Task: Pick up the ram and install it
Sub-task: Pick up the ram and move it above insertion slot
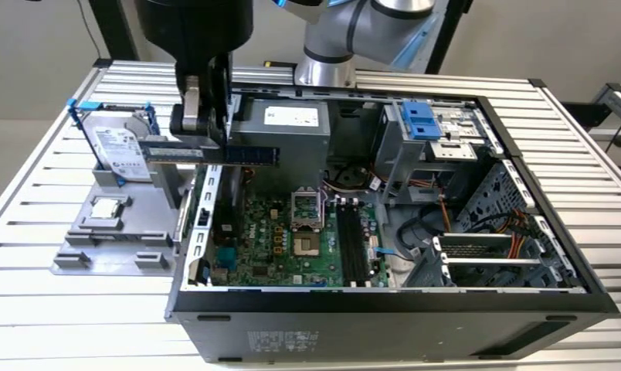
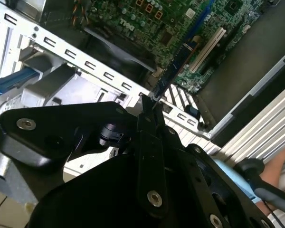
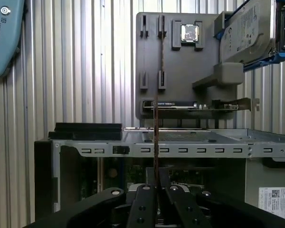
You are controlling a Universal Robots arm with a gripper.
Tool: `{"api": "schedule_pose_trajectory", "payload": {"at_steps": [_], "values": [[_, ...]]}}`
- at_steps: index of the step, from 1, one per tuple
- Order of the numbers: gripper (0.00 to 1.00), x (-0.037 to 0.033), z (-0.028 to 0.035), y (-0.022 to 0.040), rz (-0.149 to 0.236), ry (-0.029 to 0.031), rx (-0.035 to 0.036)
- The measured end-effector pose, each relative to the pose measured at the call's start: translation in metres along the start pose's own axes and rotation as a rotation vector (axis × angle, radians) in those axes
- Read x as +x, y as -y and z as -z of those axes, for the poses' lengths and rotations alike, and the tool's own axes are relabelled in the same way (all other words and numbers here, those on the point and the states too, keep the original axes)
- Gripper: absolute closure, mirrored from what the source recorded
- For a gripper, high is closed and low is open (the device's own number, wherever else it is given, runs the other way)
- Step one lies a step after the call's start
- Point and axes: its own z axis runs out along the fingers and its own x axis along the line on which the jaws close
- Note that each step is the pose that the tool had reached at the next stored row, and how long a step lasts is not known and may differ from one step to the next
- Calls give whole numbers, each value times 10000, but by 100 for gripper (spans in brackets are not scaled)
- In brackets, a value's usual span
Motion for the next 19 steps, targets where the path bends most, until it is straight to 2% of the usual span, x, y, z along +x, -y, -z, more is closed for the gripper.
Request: {"api": "schedule_pose_trajectory", "payload": {"at_steps": [19], "values": [[100,-10,22,404,-1,-1,-39]]}}
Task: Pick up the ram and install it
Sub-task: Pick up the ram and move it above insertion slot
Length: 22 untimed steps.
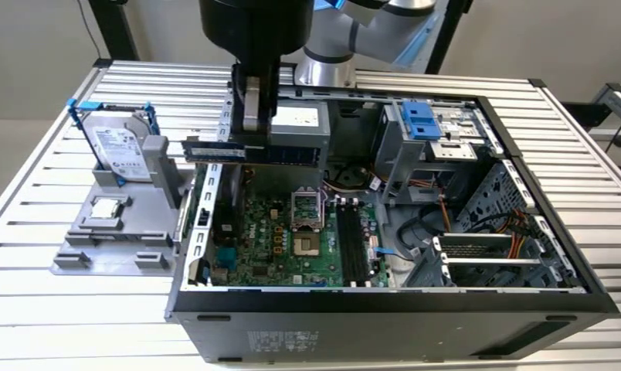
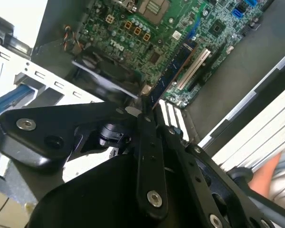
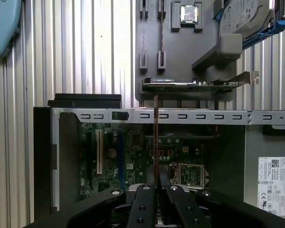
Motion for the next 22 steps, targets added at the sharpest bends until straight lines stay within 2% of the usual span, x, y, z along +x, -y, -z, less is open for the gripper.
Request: {"api": "schedule_pose_trajectory", "payload": {"at_steps": [22], "values": [[100,-9,26,437,-1,-1,-37]]}}
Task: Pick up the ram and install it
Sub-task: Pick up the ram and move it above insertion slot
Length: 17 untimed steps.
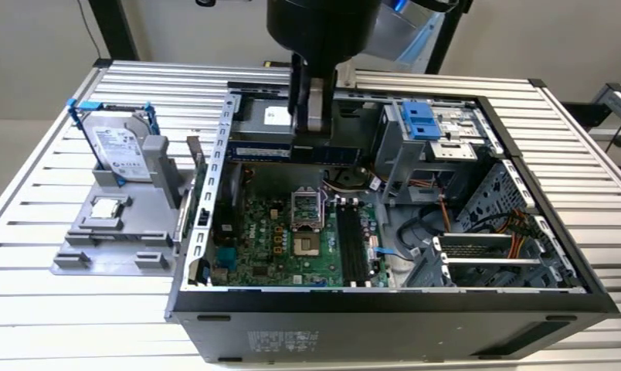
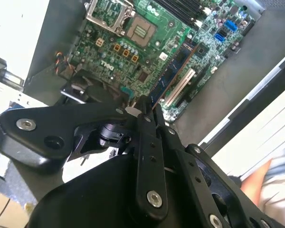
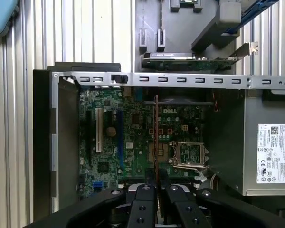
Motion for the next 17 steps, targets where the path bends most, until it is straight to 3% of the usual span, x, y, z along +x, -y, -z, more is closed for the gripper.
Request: {"api": "schedule_pose_trajectory", "payload": {"at_steps": [17], "values": [[100,-5,21,327,-25,1,-36]]}}
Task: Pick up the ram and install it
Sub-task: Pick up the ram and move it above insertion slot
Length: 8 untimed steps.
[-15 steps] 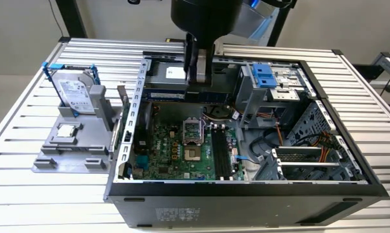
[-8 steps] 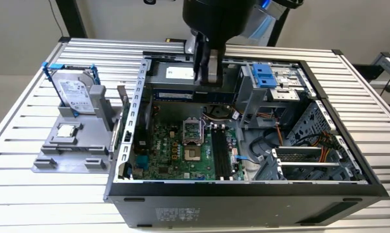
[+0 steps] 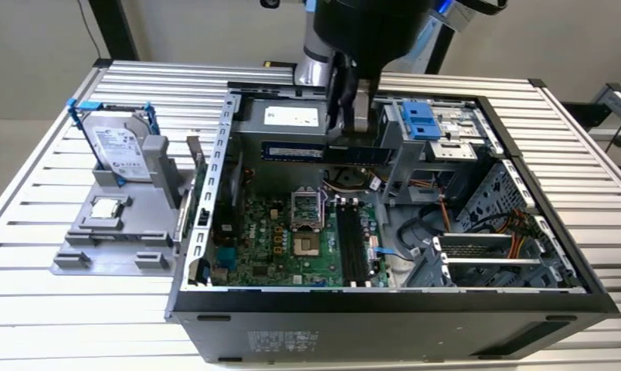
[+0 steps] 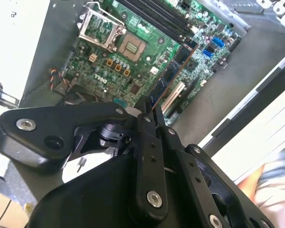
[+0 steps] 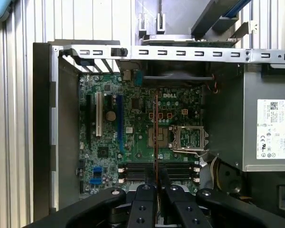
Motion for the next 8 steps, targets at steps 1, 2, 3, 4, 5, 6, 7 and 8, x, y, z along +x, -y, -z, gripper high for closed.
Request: {"api": "schedule_pose_trajectory", "payload": {"at_steps": [1,2,3,4,5,6,7,8], "values": [[100,-1,1,19,-1,0,-1],[100,-1,3,41,0,0,-1],[100,-2,4,60,0,0,-2],[100,-2,5,79,1,0,-2],[100,-3,7,101,0,0,-3],[100,-4,8,121,0,-1,-4],[100,-4,10,141,0,-1,-4],[100,-5,11,163,0,0,-5]]}}
